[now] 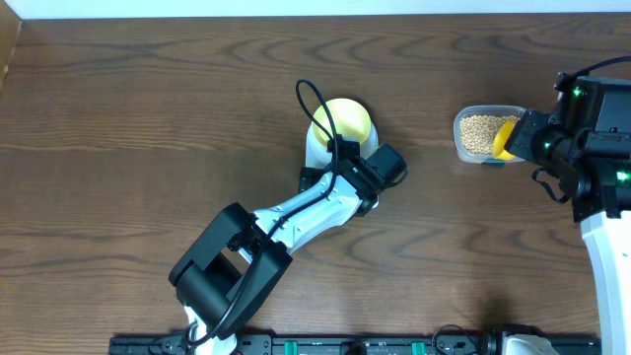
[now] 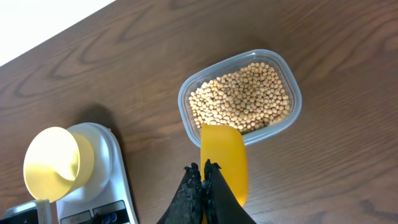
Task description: Scoop item into bowl and weigh 50g on scale
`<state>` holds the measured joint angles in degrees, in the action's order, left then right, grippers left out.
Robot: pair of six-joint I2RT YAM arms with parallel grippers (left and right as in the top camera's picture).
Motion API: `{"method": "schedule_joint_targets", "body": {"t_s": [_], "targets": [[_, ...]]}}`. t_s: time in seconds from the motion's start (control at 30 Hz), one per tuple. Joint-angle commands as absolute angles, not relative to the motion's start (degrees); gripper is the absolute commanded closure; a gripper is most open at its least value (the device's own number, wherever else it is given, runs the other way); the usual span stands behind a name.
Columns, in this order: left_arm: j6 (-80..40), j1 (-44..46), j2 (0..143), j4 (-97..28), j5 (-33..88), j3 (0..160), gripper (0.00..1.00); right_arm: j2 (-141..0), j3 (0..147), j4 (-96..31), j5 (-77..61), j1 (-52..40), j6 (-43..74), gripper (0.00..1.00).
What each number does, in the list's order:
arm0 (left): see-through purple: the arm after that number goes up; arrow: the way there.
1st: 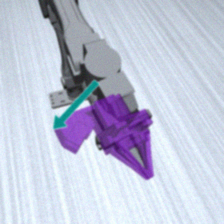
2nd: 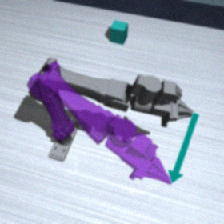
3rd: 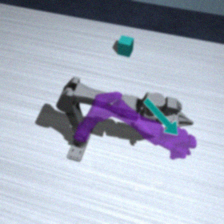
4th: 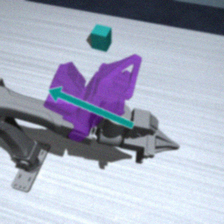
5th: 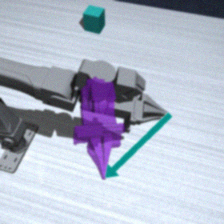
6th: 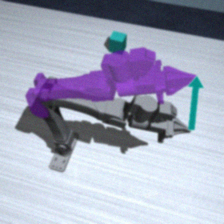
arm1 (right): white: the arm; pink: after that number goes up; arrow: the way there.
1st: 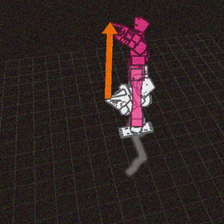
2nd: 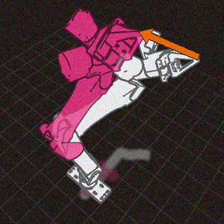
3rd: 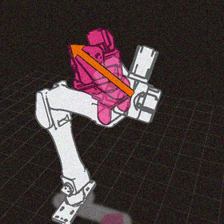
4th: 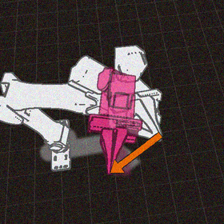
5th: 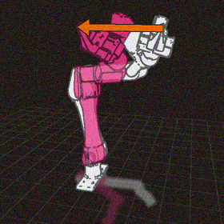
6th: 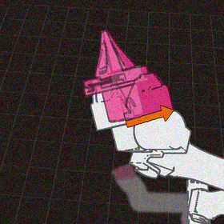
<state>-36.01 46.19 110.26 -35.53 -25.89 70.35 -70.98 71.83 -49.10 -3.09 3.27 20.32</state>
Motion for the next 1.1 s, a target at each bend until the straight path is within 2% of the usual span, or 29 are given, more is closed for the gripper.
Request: {"method": "schedule_joint_targets", "body": {"t_s": [0.0, 1.07], "targets": [[-35.8, 46.0, 111.2, -36.1, -26.0, 68.5, 0.01, -71.1, 73.1, -49.3, -3.4, 3.6, 19.6, 0.99], [-31.5, 46.0, 101.1, -36.8, -26.2, 69.7, 0.01, -71.1, 73.1, -49.1, -3.4, 3.6, 19.3, 0.99]]}}
